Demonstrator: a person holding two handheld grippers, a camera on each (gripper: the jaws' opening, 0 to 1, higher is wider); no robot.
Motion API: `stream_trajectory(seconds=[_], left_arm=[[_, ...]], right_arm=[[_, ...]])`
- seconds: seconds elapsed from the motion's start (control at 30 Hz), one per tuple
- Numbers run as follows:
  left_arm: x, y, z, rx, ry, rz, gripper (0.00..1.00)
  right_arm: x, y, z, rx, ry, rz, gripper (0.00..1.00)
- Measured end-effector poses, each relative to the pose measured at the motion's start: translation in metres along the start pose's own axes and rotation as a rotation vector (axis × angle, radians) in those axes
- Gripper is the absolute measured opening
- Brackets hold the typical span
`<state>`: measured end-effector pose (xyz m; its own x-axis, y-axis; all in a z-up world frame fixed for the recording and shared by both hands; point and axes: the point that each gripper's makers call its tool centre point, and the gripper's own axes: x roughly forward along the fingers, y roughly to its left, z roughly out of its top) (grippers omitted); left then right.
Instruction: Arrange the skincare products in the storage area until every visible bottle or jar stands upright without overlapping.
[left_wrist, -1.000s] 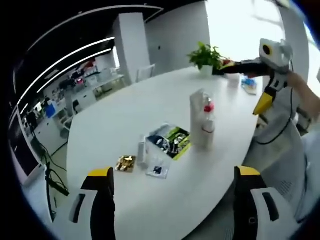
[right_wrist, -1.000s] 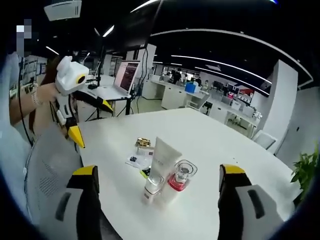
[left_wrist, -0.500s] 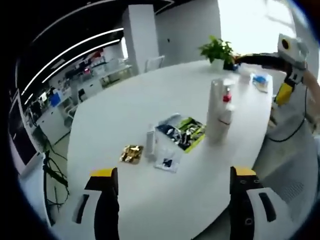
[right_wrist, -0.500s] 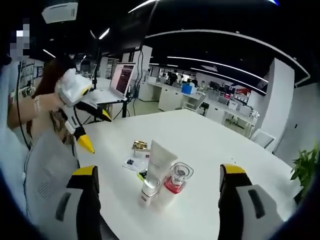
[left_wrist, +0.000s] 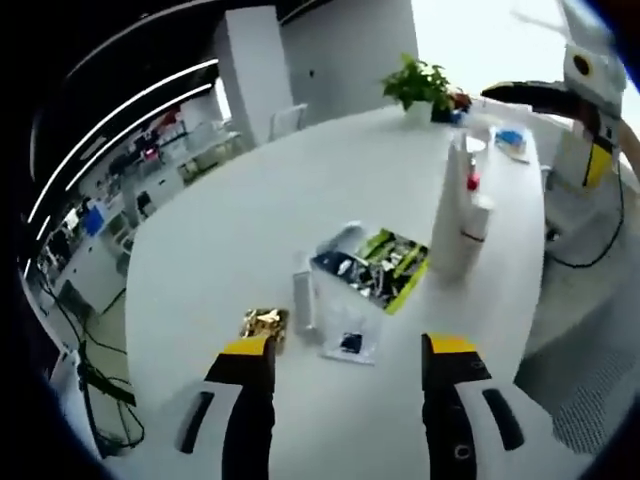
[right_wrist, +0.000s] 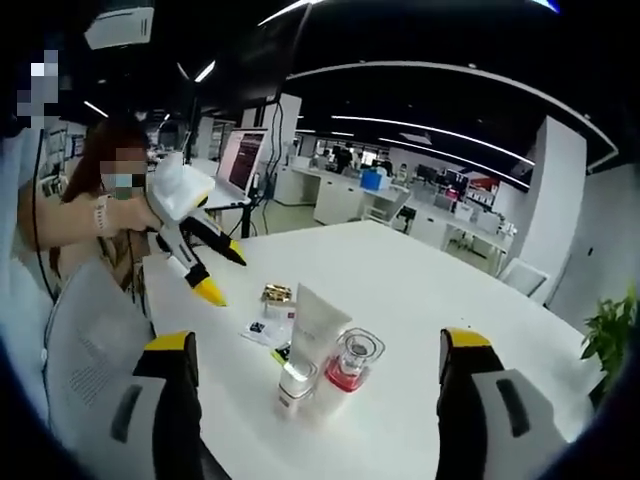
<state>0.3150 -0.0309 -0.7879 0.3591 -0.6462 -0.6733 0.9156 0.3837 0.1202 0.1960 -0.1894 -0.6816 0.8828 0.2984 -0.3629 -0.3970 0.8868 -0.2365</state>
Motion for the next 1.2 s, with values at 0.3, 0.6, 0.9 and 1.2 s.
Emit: stream_trajectory(seconds=[0.3, 0.6, 0.9, 1.2], left_arm=[[0.042, 0.016, -0.012, -0.039, 0.073, -0.046, 0.4], [0.075, 0.021, -0.005, -0.078, 0.123, -0.095, 0.33], [0.105, 0.031, -0.004, -0.076, 0.192, -0.073, 0.33], [0.123, 0.031, -0.006, -0.071, 0.238, -0.079, 0.32]], right_arm=[[0.005, 0.001, -0.003, 0.0, 0.016, 0.007, 1.0], [0.009, -0.005, -0.003, 0.015, 0.012, 0.005, 1.0], [0.007, -0.007, -0.013, 0.038, 0.031, -0.005, 1.0], [0.001, -0.015, -0.019, 0.06, 0.039, -0.031, 1.0]])
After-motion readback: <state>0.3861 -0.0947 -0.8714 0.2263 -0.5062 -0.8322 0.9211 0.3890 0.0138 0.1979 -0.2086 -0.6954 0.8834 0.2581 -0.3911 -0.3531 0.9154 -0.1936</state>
